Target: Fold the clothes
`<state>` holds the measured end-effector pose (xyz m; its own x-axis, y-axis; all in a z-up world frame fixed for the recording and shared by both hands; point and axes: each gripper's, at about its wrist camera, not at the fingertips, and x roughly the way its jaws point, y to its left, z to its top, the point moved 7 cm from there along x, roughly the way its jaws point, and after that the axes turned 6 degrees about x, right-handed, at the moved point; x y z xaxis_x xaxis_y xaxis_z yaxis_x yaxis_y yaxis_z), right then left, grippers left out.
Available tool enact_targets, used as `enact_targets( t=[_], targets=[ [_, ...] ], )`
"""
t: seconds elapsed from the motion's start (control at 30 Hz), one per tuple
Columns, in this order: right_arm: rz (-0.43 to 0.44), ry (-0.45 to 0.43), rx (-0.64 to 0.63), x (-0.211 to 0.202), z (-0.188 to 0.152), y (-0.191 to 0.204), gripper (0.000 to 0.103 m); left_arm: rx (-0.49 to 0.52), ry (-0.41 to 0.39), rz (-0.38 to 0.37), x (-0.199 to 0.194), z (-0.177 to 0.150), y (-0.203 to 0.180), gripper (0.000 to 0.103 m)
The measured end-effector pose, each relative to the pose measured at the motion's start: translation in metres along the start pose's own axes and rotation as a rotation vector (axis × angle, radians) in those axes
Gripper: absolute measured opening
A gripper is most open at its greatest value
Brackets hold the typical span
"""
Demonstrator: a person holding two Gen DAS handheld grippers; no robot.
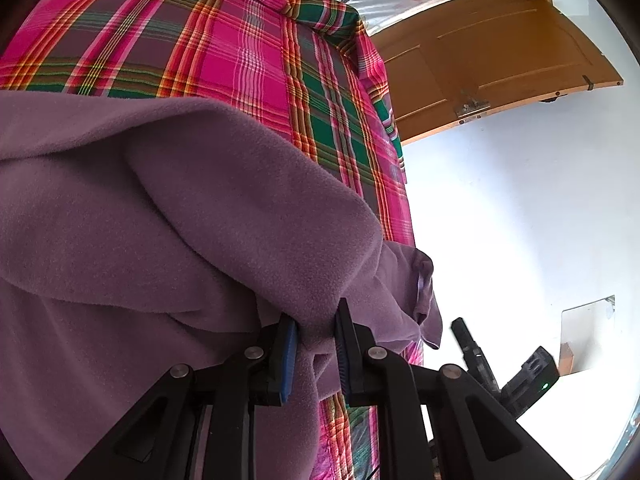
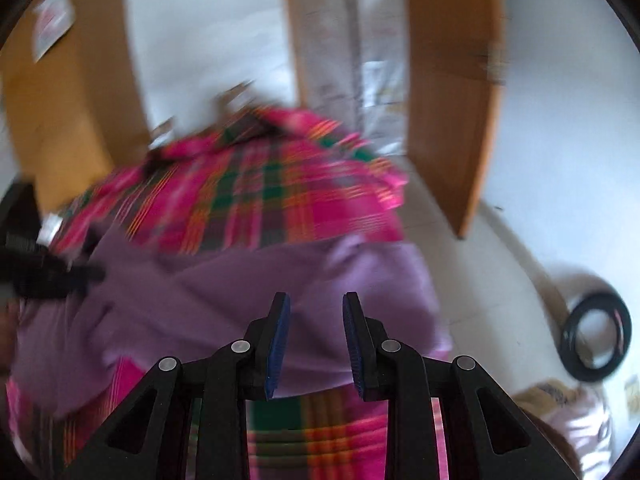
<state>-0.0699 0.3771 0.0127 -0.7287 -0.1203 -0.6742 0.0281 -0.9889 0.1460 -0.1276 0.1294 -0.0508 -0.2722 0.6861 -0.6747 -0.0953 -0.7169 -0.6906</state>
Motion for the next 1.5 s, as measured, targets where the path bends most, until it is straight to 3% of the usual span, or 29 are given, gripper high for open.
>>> enact_targets(
  t=[0.13, 0.3, 0.53, 0.6, 0.67, 0.77, 0.93, 1.17, 1.33, 1.5],
  targets=[
    [0.029, 0.048, -0.052, 0.012, -0.008, 0.011, 0.045, 0.003, -0.007, 0.007, -0.006, 0.002, 0.003, 0.022],
    [0.062, 0.106, -0.113, 0.026, -0.017, 0.024, 0.046, 0.006, -0.016, 0.015, -0.013, 0.006, 0.006, 0.033],
    [0.101, 0.181, -0.189, 0.046, -0.027, 0.041, 0.046, -0.016, -0.003, 0.009, -0.008, 0.015, 0.010, 0.035],
    [0.099, 0.181, -0.201, 0.047, -0.027, 0.042, 0.040, -0.025, 0.003, 0.006, -0.005, 0.018, 0.011, 0.035],
    [0.103, 0.171, -0.216, 0.045, -0.025, 0.044, 0.016, -0.033, 0.009, 0.003, -0.003, 0.021, 0.013, 0.035],
    [0.114, 0.164, -0.241, 0.042, -0.021, 0.048, 0.007, -0.046, 0.017, -0.002, 0.001, 0.026, 0.014, 0.034],
    [0.108, 0.101, -0.232, 0.032, 0.001, 0.048, 0.003, -0.064, 0.019, -0.010, 0.005, 0.034, 0.016, 0.017],
    [0.041, -0.025, -0.214, 0.026, 0.053, 0.049, 0.003, -0.067, -0.053, -0.019, -0.010, 0.046, 0.018, 0.009],
    [-0.007, -0.054, -0.225, 0.045, 0.085, 0.051, 0.003, -0.064, -0.100, -0.008, -0.016, 0.062, 0.020, 0.008],
    [-0.052, -0.061, -0.247, 0.068, 0.111, 0.053, 0.003, -0.049, -0.082, 0.001, -0.009, 0.066, 0.024, 0.008]
  ],
)
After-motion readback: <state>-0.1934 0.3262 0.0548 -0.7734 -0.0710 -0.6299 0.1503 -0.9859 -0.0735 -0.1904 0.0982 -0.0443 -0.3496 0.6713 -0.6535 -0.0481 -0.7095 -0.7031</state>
